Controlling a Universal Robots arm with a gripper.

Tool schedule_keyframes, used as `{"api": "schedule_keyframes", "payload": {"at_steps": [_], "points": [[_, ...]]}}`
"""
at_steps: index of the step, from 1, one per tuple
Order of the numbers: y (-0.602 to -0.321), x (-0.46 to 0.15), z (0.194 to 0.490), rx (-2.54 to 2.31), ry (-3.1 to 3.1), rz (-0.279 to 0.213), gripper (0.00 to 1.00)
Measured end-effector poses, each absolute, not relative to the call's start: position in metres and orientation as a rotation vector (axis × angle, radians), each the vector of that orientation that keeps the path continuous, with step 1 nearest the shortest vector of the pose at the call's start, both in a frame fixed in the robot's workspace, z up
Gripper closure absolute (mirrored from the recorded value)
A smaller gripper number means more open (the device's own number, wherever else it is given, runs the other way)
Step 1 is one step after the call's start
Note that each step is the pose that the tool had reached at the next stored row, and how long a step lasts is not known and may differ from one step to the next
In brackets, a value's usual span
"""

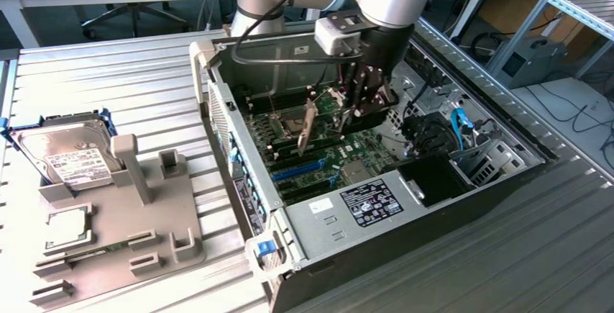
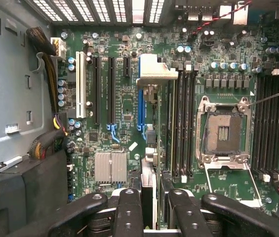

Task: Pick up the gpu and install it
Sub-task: 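Insert the gpu into the slot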

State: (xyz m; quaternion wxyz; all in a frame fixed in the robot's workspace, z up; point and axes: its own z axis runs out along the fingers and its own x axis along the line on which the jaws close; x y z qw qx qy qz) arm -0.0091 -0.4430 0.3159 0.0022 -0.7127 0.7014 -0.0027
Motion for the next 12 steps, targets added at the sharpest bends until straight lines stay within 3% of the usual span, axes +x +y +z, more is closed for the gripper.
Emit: {"api": "schedule_keyframes", "payload": {"at_steps": [12], "points": [[-0.443,-0.0151,0.3155,-2.236,2.201,-0.008,0.74]]}}
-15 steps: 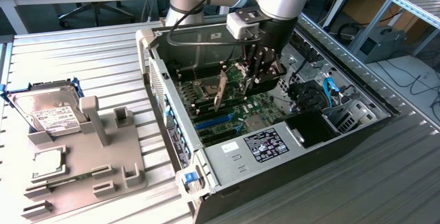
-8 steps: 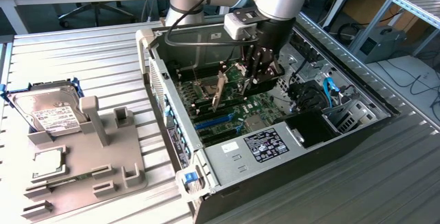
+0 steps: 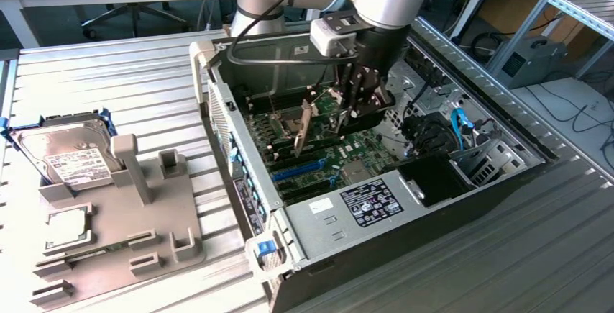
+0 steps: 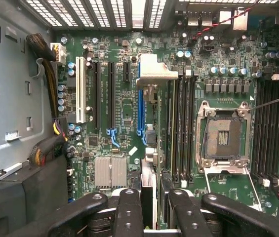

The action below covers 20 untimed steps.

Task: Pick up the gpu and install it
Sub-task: 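Insert the gpu into the slot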

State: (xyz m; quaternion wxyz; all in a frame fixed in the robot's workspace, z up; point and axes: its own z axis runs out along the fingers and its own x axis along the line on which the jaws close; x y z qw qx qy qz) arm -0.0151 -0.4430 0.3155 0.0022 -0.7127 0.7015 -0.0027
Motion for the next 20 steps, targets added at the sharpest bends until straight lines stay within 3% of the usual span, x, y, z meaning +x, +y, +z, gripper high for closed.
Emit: {"api": "schedule_keyframes", "payload": {"at_steps": [20], "points": [[-0.443,-0.0239,0.3147,-2.236,2.2,-0.008,0.74]]}}
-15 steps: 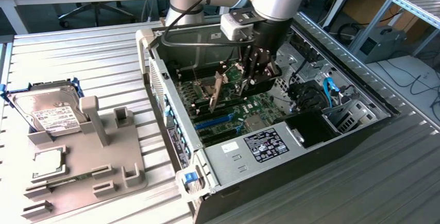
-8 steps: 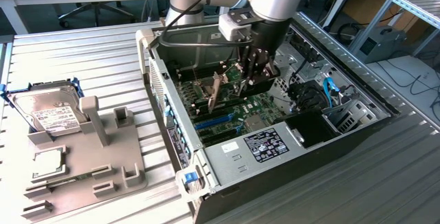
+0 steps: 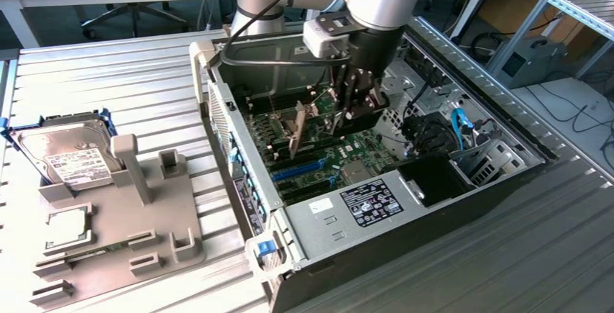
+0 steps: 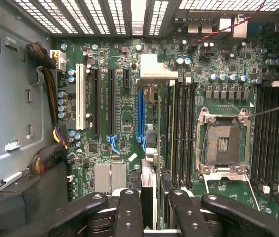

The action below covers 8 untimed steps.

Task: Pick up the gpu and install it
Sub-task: 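Insert the gpu into the slot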

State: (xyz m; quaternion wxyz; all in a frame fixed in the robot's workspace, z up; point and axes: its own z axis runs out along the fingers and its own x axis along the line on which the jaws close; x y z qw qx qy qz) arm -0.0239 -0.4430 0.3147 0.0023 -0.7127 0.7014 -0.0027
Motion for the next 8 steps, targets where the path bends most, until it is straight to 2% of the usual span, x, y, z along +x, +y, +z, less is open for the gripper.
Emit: {"api": "schedule_keyframes", "payload": {"at_steps": [8], "points": [[-0.443,-0.0259,0.3144,-2.236,2.2,-0.008,0.74]]}}
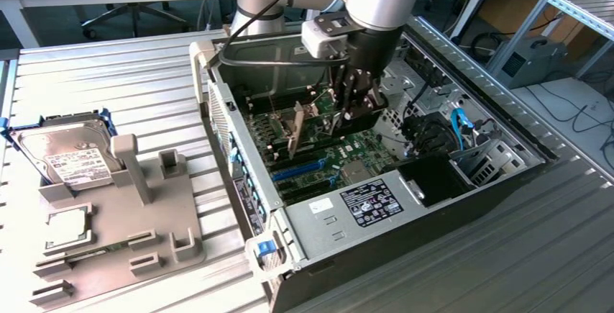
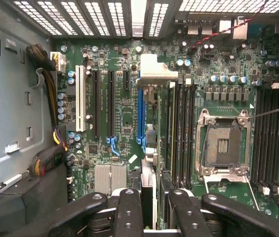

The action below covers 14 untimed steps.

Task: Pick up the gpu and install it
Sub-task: 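Insert the gpu into the slot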

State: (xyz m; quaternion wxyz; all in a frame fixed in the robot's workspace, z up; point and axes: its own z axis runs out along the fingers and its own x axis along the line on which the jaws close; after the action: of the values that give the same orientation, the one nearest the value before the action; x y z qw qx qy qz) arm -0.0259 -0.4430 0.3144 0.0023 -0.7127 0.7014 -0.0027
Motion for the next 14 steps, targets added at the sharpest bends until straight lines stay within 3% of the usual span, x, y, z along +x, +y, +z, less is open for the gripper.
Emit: {"api": "schedule_keyframes", "payload": {"at_steps": [14], "points": [[-0.443,-0.0323,0.3133,-2.236,2.2,-0.008,0.74]]}}
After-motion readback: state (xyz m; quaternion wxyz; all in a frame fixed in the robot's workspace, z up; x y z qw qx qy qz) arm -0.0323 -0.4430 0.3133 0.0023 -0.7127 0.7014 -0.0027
